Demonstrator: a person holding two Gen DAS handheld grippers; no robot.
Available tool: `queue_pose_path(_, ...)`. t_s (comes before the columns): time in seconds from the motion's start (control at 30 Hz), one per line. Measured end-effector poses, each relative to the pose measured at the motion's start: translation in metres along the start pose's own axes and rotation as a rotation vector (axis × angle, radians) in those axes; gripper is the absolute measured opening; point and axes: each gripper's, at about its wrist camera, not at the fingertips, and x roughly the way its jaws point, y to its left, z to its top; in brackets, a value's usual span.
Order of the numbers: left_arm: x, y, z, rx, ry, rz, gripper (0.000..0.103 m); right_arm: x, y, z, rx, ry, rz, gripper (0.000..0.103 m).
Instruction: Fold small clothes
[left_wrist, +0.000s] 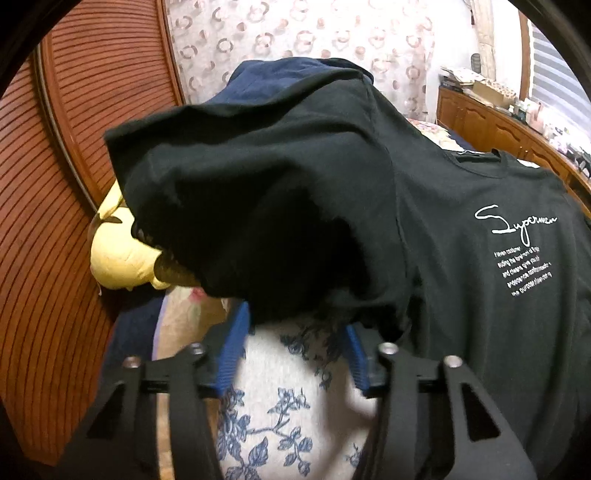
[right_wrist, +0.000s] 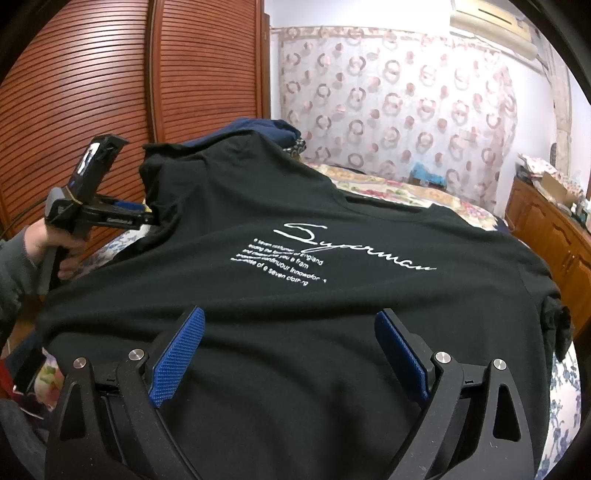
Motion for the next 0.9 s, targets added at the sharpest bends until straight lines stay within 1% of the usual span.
queue_pose_path(0.03,-0.001,0.001,0.001,0.000,-0.014,0.010,0.022,0.000,-0.001,0.000,0.001,-0.001,0.001,0.095)
queue_pose_path(0.07,-0.005,0.003,0.002,-0.006,-0.034,0.016,0.018,0.000,-0.001,0.000,0.002,0.000,0.003,0.095)
queue_pose_path(0.13,-0.010,0.006,0.004,-0.013,-0.056,0.013,0.005,0.000,-0.001,-0.001,0.005,-0.001,0.005,0.095)
queue_pose_path(0.2,-0.015,0.007,0.007,-0.012,-0.075,0.019,0.003,0.000,-0.002,-0.001,0.005,-0.002,0.006,0.095)
queue_pose_path(0.33,-0.046,0.004,0.019,0.009,-0.158,0.020,0.002,0.000,-0.001,-0.001,0.006,-0.002,0.006,0.095)
queue_pose_path(0.43,-0.070,-0.008,0.028,0.047,-0.202,-0.009,0.002,0.000,-0.001,-0.001,0.006,-0.001,0.006,0.095)
queue_pose_path(0.53,-0.083,-0.030,0.034,0.102,-0.210,-0.055,0.002,0.000,-0.002,-0.001,0.006,-0.001,0.006,0.095)
queue_pose_path(0.57,-0.086,-0.038,0.034,0.121,-0.206,-0.069,0.003,0.000,-0.002,-0.001,0.006,-0.001,0.006,0.095)
queue_pose_path(0.63,-0.089,-0.050,0.033,0.145,-0.199,-0.088,0.014,-0.001,-0.002,-0.001,0.007,-0.001,0.007,0.095)
queue_pose_path(0.77,-0.100,-0.055,0.028,0.144,-0.190,-0.174,0.021,-0.001,-0.002,-0.001,0.012,0.004,0.008,0.095)
queue_pose_path(0.83,-0.109,-0.050,0.019,0.128,-0.201,-0.186,0.031,-0.001,-0.002,-0.002,0.013,0.004,0.008,0.095)
queue_pose_path(0.87,-0.113,-0.047,0.014,0.121,-0.207,-0.186,0.034,-0.001,-0.002,-0.001,0.013,0.004,0.008,0.095)
queue_pose_path(0.9,-0.114,-0.045,0.013,0.116,-0.207,-0.181,0.044,0.000,-0.002,-0.001,0.012,0.006,0.007,0.095)
